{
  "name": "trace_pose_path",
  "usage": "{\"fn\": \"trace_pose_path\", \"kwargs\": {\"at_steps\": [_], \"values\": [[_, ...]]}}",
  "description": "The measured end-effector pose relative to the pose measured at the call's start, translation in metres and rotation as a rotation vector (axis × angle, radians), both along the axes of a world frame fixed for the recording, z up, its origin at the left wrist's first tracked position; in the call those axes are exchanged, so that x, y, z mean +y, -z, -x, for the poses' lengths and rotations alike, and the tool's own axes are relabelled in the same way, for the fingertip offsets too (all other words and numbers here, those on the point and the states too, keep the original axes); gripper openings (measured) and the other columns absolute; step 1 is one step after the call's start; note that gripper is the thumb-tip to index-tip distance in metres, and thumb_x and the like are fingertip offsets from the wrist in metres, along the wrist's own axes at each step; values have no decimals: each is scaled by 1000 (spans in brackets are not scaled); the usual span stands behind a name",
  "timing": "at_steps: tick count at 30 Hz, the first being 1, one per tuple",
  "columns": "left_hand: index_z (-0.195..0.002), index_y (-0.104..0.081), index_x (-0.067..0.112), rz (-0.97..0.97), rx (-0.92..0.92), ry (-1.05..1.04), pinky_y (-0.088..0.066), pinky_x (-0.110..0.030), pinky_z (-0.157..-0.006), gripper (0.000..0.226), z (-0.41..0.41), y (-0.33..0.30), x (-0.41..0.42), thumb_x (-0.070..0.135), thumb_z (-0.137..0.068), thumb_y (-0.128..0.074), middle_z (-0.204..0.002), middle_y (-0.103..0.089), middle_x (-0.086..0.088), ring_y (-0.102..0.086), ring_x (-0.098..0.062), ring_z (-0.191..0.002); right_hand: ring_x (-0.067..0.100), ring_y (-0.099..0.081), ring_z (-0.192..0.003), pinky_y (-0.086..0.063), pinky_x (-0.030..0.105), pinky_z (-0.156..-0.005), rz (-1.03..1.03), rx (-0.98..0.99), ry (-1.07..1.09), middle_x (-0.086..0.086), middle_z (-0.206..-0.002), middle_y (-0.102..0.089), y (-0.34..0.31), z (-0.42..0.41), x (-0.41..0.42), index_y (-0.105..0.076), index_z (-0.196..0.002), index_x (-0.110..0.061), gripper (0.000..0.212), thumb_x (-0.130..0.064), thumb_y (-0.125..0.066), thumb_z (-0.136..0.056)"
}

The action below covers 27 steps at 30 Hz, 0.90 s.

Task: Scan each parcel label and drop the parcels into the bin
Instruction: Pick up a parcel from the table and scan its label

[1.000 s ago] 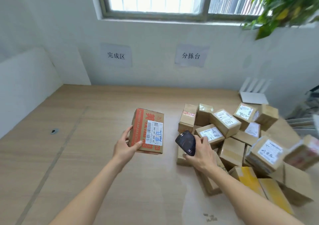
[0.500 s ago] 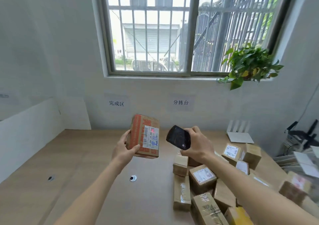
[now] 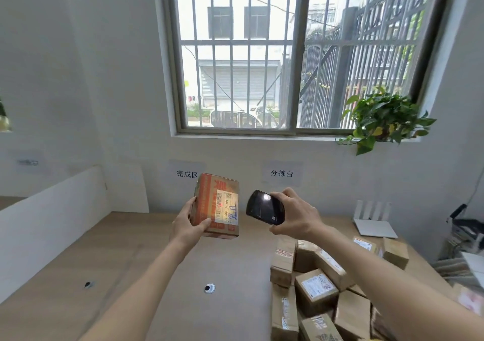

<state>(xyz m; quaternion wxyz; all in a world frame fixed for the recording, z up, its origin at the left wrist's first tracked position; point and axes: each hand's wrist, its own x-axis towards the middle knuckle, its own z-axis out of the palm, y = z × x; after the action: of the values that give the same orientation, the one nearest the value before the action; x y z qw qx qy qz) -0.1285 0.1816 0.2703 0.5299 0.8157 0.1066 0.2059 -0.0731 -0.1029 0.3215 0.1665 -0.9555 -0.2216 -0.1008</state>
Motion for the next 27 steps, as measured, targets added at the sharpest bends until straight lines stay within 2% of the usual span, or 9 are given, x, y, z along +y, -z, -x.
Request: {"fn": "trace_pose_path", "kwargs": {"at_steps": [5,11,20,27], "values": [[-149,-38,30,-18,4,-31,-49,-32,-95,74,5,-6,0,22,-86,-76,-123,-60,-2,-59,-18,-107,18,-58,-105,-54,39,-87,4,-3,-43,-10,-120,-44,-6,-2,5,-43,-147,-37,91,-47,-84,-66],[-149,-37,33,-3,20,-81,-50,-40,-101,77,9,-10,5,23,-85,-77,-126,-61,-4,-60,-21,-112,18,-58,-102,-49,35,-83,-17,2,-88,-10,-118,-43,-8,-5,9,-43,-147,-36,90,-47,-83,-67],[-150,-36,30,-30,19,-141,-50,-38,-101,75,16,-18,4,18,-87,-75,-123,-59,-3,-57,-19,-108,17,-57,-101,-46,33,-82,-4,4,-135,-9,-115,-42,-18,-7,4,-43,-148,-36,87,-43,-81,-70],[-147,-40,27,-89,8,-213,-47,-32,-99,72,25,-23,7,17,-86,-76,-121,-65,-4,-58,-17,-103,19,-56,-102,-46,34,-82,-6,-18,-161,-10,-114,-41,-29,-7,-7,-43,-149,-34,88,-45,-81,-70]]}}
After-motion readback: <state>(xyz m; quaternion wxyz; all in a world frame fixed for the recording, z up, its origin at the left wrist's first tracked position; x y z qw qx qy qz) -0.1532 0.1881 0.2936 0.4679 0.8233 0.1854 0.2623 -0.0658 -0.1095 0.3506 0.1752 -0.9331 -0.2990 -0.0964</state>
